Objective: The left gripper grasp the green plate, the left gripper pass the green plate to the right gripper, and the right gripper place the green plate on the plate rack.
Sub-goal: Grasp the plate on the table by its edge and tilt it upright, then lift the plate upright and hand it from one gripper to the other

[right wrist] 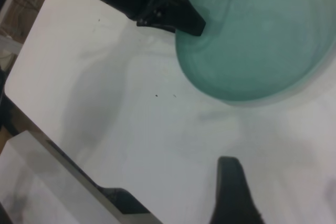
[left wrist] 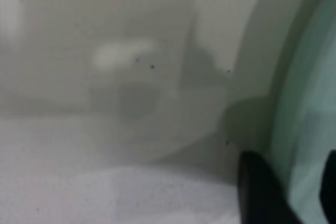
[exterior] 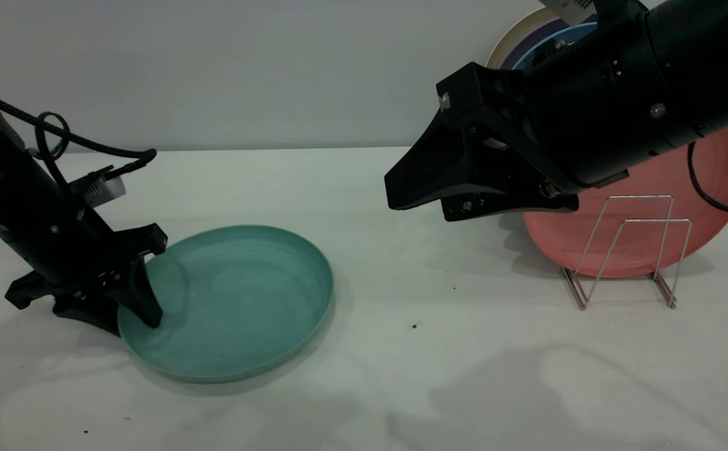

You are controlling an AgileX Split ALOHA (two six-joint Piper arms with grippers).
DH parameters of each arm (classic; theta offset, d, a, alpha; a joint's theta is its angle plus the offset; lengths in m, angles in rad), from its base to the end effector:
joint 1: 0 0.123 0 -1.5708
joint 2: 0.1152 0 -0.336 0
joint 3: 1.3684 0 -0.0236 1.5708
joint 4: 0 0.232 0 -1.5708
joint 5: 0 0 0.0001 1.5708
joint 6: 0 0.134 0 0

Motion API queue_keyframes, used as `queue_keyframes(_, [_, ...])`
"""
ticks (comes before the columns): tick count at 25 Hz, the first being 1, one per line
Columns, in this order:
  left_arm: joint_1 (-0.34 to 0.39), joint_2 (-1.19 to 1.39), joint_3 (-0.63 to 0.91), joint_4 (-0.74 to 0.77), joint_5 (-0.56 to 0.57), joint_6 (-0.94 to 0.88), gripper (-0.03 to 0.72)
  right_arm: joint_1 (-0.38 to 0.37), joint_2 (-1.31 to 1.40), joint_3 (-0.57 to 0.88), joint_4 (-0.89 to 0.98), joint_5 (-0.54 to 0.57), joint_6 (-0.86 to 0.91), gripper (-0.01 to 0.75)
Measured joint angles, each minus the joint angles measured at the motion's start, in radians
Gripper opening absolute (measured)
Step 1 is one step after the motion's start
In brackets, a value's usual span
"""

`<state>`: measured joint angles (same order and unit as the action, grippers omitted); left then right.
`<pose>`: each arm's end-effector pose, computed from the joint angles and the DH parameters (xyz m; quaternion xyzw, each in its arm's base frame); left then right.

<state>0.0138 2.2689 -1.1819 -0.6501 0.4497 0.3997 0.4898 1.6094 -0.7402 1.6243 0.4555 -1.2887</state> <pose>0.4159 -0.0296 0.0448 -0.0921 0.9818 -0.1409 0.0882 0.2549 0.2027 0.2258 -0.1553 0.8854 0.3453 0.2696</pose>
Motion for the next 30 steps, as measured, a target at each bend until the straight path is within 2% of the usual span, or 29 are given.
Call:
queue_keyframes(3, [0.0,0.001,0.0,-0.005,0.0,0.006,0.134,-0.013,0.0,0.0,0.001,0.0,0.021,0.506])
queue_keyframes(6, [0.0,0.001,-0.002,-0.013,0.015,0.013,0.035,-0.065,0.002,0.0,0.003,0.009,0.078,0.506])
queue_keyframes(8, [0.0,-0.003,-0.009,-0.014,0.054,0.039,0.025,-0.118,0.011,0.0,0.004,0.042,0.092,0.506])
queue_keyframes(12, [0.0,-0.036,-0.063,-0.034,0.186,0.146,0.015,-0.239,0.066,-0.001,0.005,0.195,0.102,0.506])
queue_keyframes(16, [-0.003,-0.095,-0.118,-0.169,0.297,0.313,0.014,-0.307,0.158,-0.039,0.0,0.316,0.095,0.506])
queue_keyframes(19, [-0.014,-0.113,-0.128,-0.285,0.372,0.436,0.014,-0.313,0.245,-0.107,0.0,0.398,0.094,0.506])
queue_keyframes(22, [-0.031,-0.113,-0.13,-0.304,0.412,0.479,0.014,-0.313,0.323,-0.184,-0.001,0.459,0.1,0.506])
queue_keyframes(30, [-0.058,-0.113,-0.13,-0.313,0.446,0.488,0.014,-0.313,0.416,-0.238,-0.02,0.484,0.119,0.506])
